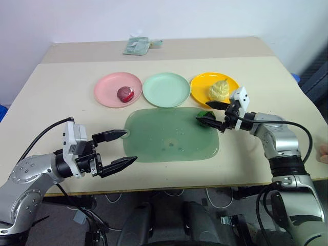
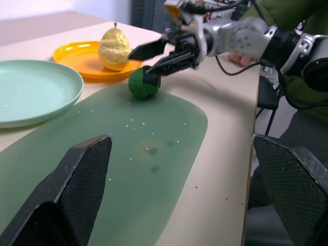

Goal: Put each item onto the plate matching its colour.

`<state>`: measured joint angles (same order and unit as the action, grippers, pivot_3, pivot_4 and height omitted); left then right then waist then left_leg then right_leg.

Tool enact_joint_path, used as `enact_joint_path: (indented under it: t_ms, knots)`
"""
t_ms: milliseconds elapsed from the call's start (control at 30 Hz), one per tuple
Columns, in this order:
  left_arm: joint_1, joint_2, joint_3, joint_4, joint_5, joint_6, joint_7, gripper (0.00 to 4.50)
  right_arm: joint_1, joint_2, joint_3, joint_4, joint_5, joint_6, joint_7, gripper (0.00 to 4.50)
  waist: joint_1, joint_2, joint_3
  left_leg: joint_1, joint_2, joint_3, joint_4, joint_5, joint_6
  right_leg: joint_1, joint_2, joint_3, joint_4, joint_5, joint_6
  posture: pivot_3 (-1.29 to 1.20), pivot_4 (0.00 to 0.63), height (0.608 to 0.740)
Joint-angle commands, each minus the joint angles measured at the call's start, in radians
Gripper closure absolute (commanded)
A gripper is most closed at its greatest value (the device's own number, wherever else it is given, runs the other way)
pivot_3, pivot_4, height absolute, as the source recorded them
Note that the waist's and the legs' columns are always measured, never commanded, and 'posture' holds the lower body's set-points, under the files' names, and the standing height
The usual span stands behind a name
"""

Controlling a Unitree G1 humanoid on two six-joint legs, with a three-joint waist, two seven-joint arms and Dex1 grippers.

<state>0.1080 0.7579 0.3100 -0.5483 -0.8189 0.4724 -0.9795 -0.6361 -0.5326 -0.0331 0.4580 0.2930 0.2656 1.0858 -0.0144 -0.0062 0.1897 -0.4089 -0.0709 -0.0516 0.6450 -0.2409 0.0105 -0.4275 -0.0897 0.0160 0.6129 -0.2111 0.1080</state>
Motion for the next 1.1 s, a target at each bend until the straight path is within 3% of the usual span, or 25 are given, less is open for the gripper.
enact_joint_path:
  t_ms: [33, 100, 133, 200, 300, 533, 767, 867, 967, 1100]
  knots:
    - [0.021, 0.007, 0.053, -0.045, -0.019, -0.012, 0.007, 0.00, -0.061, 0.001, 0.018, 0.123, -0.043, -0.092, 0.018, 0.08, 0.000, 0.000, 0.000, 0.000, 0.000, 0.000, 0.000, 0.000, 0.000, 0.000, 0.000, 0.000, 0.000, 0.000, 0.000, 0.00, 0.150, 0.740]
    - [0.039, 0.006, 0.067, -0.058, -0.023, -0.009, 0.012, 0.00, -0.096, 0.005, 0.029, 0.210, -0.068, -0.138, 0.017, 0.08, 0.000, 0.000, 0.000, 0.000, 0.000, 0.000, 0.000, 0.000, 0.000, 0.000, 0.000, 0.000, 0.000, 0.000, 0.000, 0.00, 0.150, 0.740]
    - [0.049, 0.006, 0.074, -0.067, -0.025, -0.008, 0.014, 0.00, -0.114, 0.007, 0.033, 0.250, -0.081, -0.160, 0.017, 0.29, -0.001, 0.000, 0.000, 0.000, 0.000, 0.000, 0.000, 0.000, 0.000, 0.000, 0.000, 0.000, 0.000, 0.000, 0.000, 0.00, 0.150, 0.740]
    - [0.065, 0.002, 0.088, -0.087, -0.035, -0.001, 0.031, 0.00, -0.152, 0.016, 0.036, 0.311, -0.096, -0.200, 0.016, 0.94, -0.001, 0.000, 0.000, 0.000, 0.000, 0.000, 0.000, 0.000, 0.000, 0.000, 0.000, 0.000, 0.000, 0.000, 0.000, 0.00, 0.150, 0.740]
    - [0.095, 0.000, 0.106, -0.110, -0.042, 0.001, 0.047, 0.00, -0.190, 0.030, 0.035, 0.342, -0.106, -0.243, 0.010, 2.39, -0.002, 0.000, 0.000, 0.000, 0.000, 0.000, 0.000, 0.000, 0.000, 0.000, 0.000, 0.000, 0.000, 0.000, 0.000, 0.00, 0.150, 0.740]
    - [0.130, -0.017, 0.117, -0.150, -0.058, 0.000, 0.105, 0.00, -0.326, 0.159, 0.006, 0.387, -0.101, -0.333, -0.099, 2.39, -0.007, 0.000, 0.000, 0.000, 0.000, 0.000, -0.001, 0.000, 0.000, -0.001, 0.001, 0.000, 0.000, 0.000, 0.000, 0.00, 0.150, 0.740]
    - [0.155, -0.050, 0.132, -0.200, -0.060, -0.001, 0.195, 0.00, -0.564, 0.326, -0.005, 0.738, -0.188, -0.476, -0.412, 2.39, -0.005, 0.000, 0.000, 0.000, 0.000, -0.001, -0.002, 0.000, -0.001, -0.001, 0.002, 0.000, 0.001, 0.000, 0.000, 0.00, 0.150, 0.740]
    - [0.167, -0.061, 0.137, -0.217, -0.051, -0.004, 0.232, 0.00, -0.613, 0.358, -0.017, 0.807, -0.203, -0.488, -0.479, 1.38, -0.003, 0.000, 0.000, 0.000, -0.001, -0.001, -0.002, 0.000, -0.002, -0.001, 0.002, 0.000, 0.000, 0.000, 0.000, 0.00, 0.150, 0.740]
    - [0.184, -0.084, 0.138, -0.237, 0.006, -0.018, 0.305, 0.00, -0.653, 0.380, -0.006, 0.835, -0.241, -0.522, -0.557, 0.09, -0.005, 0.000, 0.000, 0.000, -0.001, -0.002, -0.002, 0.001, -0.002, -0.001, 0.002, 0.000, 0.000, 0.000, 0.000, 0.00, 0.150, 0.740]
    - [0.184, -0.111, 0.106, -0.237, 0.118, -0.043, 0.386, 0.00, -0.673, 0.357, -0.024, 0.821, -0.238, -0.560, -0.512, 0.09, -0.010, 0.000, 0.000, 0.000, -0.001, -0.001, -0.004, 0.001, -0.002, -0.002, 0.003, 0.000, 0.001, 0.000, 0.000, 0.00, 0.150, 0.740]
